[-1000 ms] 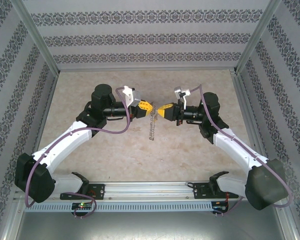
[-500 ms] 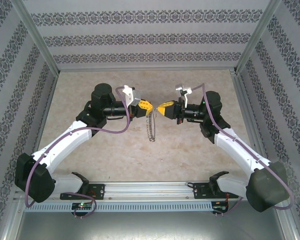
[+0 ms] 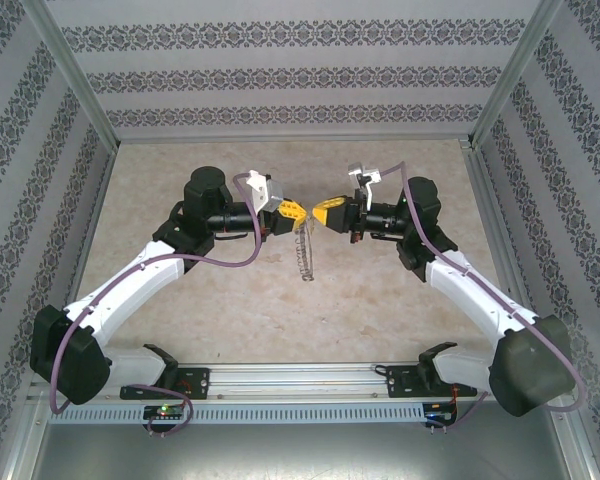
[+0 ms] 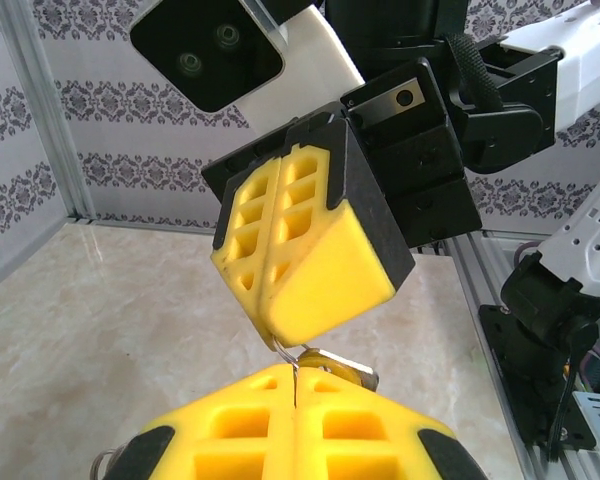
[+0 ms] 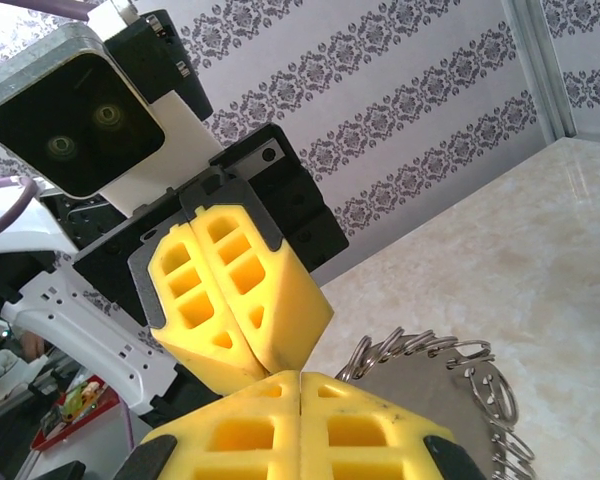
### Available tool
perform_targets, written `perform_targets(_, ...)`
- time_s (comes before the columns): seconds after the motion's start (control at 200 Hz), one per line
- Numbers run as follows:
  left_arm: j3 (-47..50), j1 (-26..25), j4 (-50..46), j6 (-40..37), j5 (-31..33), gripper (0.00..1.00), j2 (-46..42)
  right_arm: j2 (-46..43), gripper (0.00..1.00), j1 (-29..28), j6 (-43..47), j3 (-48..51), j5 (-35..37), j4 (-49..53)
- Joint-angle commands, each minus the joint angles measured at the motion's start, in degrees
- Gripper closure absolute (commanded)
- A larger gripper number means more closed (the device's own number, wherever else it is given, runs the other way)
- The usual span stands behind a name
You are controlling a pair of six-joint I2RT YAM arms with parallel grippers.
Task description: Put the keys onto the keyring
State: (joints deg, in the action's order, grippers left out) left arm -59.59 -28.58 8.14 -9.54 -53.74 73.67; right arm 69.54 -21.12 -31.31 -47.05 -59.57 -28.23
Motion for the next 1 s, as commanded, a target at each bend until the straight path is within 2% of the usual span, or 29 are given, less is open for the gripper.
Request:
perform_targets(0.0, -1.6, -1.34, 3.01, -0.93, -0.94, 1.0, -0.55, 0.6, 1.0, 0.53, 0.91, 0.83, 1.45, -2.09)
perform_targets(0.749, -1.45, -1.39, 3.43, -0.56, 0.29, 1.0, -1.01, -1.06, 1.0, 1.33, 0.11, 3.63, 1.29, -2.46)
perform_targets(0.994, -1.6, -1.45, 3.2, -0.57, 0.47, 1.0, -0.81, -5.77, 1.0, 2.66, 0.6, 4.93, 0.5, 0.1)
